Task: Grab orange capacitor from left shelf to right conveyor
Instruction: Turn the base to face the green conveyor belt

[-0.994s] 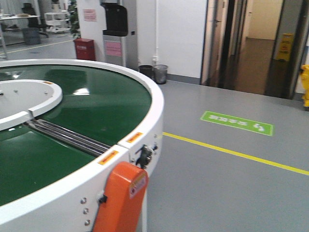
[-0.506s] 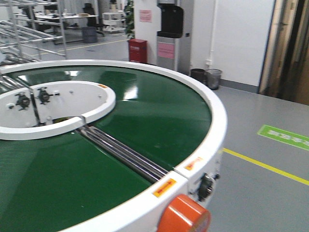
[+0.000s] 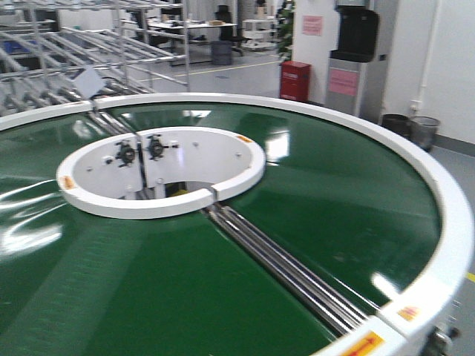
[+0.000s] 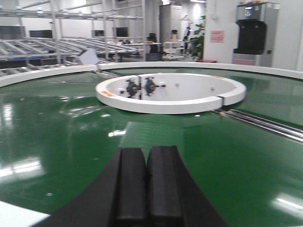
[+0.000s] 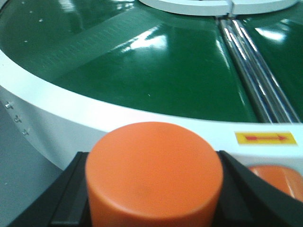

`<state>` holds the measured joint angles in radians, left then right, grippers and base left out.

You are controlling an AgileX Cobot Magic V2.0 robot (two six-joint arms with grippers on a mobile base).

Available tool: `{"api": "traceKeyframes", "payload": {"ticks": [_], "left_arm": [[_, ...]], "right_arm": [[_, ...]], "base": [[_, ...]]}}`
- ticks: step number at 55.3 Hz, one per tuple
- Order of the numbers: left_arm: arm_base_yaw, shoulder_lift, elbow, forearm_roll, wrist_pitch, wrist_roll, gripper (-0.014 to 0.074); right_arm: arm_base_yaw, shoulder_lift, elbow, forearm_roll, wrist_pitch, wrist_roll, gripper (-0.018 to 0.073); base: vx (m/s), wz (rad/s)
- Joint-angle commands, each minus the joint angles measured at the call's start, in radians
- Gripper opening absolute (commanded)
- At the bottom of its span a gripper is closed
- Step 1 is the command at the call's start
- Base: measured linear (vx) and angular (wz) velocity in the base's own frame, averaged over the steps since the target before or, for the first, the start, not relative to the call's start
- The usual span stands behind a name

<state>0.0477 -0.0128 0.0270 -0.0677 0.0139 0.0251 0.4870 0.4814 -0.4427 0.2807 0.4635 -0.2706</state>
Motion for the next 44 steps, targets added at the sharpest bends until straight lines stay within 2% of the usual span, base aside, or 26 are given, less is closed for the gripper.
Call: {"api": "traceKeyframes", "payload": {"ticks": [1, 23, 44], "left_arm": [[-0.006, -0.011, 0.032, -0.005, -0.082, 0.001, -0.0006], [-0.006, -0.011, 0.032, -0.005, -0.082, 0.001, -0.0006], [-0.006, -0.011, 0.032, -0.005, -0.082, 0.001, -0.0006]], "right_arm": [[0.001, 0.009, -0.032, 0.003, -0.078, -0.011, 0.0317], [0.001, 0.009, -0.032, 0.003, -0.078, -0.011, 0.0317], [0.001, 0.009, -0.032, 0.003, -0.078, -0.011, 0.0317]], "base": [[0.17, 0.42], [0.12, 0.33], [0.06, 0.15]]}}
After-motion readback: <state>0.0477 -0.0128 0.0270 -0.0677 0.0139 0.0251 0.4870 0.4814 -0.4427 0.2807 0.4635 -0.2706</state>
